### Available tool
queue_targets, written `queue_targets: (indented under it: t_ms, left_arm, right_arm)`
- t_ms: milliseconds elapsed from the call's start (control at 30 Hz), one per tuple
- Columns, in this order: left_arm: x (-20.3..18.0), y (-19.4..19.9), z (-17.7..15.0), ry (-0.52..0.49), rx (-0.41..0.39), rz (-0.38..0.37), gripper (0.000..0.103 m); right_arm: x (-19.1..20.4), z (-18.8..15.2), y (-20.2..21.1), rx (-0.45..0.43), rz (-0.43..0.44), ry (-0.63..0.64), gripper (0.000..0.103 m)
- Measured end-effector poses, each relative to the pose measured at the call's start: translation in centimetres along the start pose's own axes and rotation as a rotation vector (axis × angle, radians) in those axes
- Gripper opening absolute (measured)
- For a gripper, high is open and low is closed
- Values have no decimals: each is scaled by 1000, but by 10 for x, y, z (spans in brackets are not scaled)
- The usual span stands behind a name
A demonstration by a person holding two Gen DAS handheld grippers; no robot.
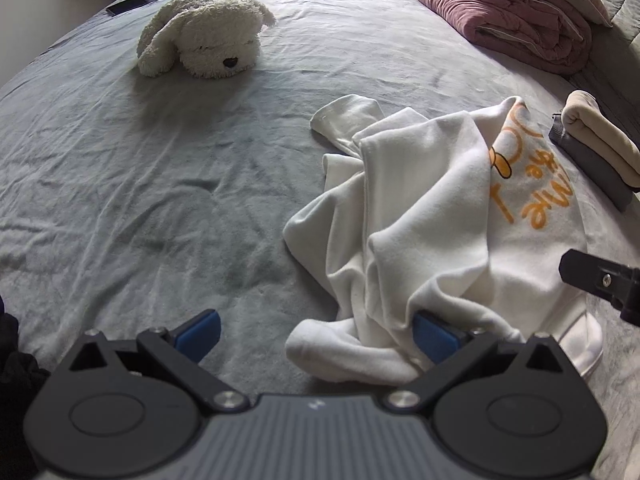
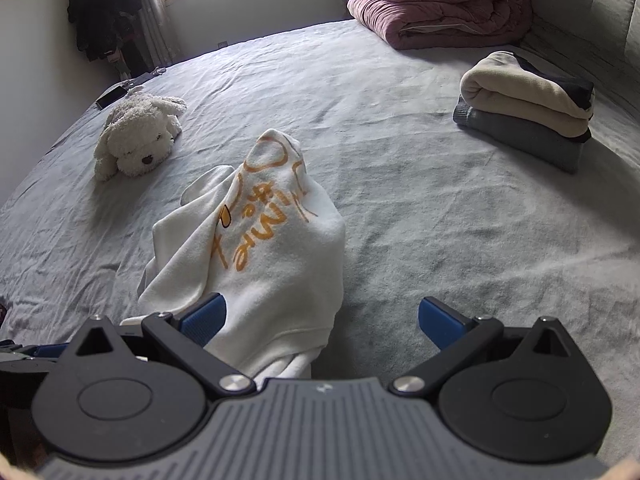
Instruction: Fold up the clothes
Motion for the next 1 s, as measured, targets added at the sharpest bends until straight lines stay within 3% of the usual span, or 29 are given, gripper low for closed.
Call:
queue_targets:
  t_ms: [233, 300, 467, 667, 833, 1000]
  left_arm:
    - [6, -17, -10, 2, 26, -68, 103]
    - [8, -22, -10, 26, 38, -75, 103]
    - [0, -25, -16, -35, 24, -44, 103]
    - [-1, -23, -21, -81, 37, -35, 103]
    - [11, -12, -15, -31, 87, -103, 100]
    - [10, 3, -22, -22, 99, -236, 90]
  right_arm:
    - [-13, 9, -9, -57, 116, -3, 103]
    - [-17, 9, -12, -52, 155, -34, 97]
    - [-19, 7, -11, -45, 220, -82, 73]
    - [-19, 5, -10, -19, 252, -91, 54]
    - [-19, 4, -9, 2, 279, -99, 23]
    - [-24, 1, -7, 27, 328, -128, 13]
Point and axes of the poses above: each gripper's, at about its wrist camera, not at the fingertips, and y roughly against the way its jaws point, x to its left, z to its top, the point moved 1 cm from there along -y, roughly the way its jaws point, and after that the axes turned 11 degrees about y, right-handed, at the moved point
